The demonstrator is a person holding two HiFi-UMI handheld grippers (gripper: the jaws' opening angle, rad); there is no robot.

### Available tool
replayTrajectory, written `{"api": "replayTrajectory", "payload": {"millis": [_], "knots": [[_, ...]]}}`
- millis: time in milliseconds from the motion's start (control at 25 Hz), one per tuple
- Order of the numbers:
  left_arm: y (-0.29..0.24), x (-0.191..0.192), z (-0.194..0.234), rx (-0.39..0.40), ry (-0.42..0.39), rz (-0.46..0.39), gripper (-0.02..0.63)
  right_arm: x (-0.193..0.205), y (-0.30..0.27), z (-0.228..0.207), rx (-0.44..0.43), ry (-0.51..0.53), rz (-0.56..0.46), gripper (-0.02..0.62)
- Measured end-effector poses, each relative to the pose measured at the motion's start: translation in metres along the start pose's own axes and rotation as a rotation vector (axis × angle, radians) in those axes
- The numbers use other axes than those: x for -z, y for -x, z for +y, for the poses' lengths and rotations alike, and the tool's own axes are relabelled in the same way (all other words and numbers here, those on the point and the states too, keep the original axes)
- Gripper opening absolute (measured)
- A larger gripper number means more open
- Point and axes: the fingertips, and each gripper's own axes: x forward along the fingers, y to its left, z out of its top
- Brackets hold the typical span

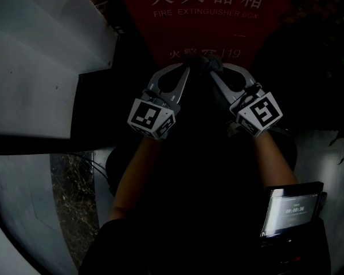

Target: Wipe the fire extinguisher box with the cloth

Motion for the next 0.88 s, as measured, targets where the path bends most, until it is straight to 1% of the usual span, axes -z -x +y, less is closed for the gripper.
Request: {"api": "replayTrajectory", "payload": {"millis": [80,240,320,400,440,560,720,880], "knots": [[0.001,-0.003,0.000,-0.003,-0.005,-0.006,0.000,-0.001,0.001,0.002,-0.006,0.001,-0.008,0.034],[0.006,-0.006,-0.005,0.007,-0.025,-0.012,0.000,0.004,0.003,0.007,0.003,0.023,0.039,0.034],[0.009,-0.006,-0.006,0.009,-0.044,0.002,0.000,0.002,0.003,0.006,0.009,0.038,0.016,0.034],[0.010,-0.004,-0.008,0.013,-0.044,0.023,0.000,-0.004,0.003,0.009,-0.002,0.046,-0.020,0.034],[0.010,-0.004,-0.009,0.014,-0.040,0.031,0.000,-0.004,0.004,0.011,-0.004,0.043,-0.021,0.034],[0.010,-0.002,-0.009,0.010,-0.052,0.013,0.000,-0.001,0.007,0.014,0.002,0.042,0.011,0.034],[0.010,-0.001,-0.014,0.021,-0.051,0.016,0.000,-0.002,0.007,0.015,0.001,0.042,-0.003,0.034],[0.009,0.001,-0.013,0.021,-0.061,-0.001,0.000,0.000,0.007,0.019,-0.012,0.051,0.013,0.034]]}}
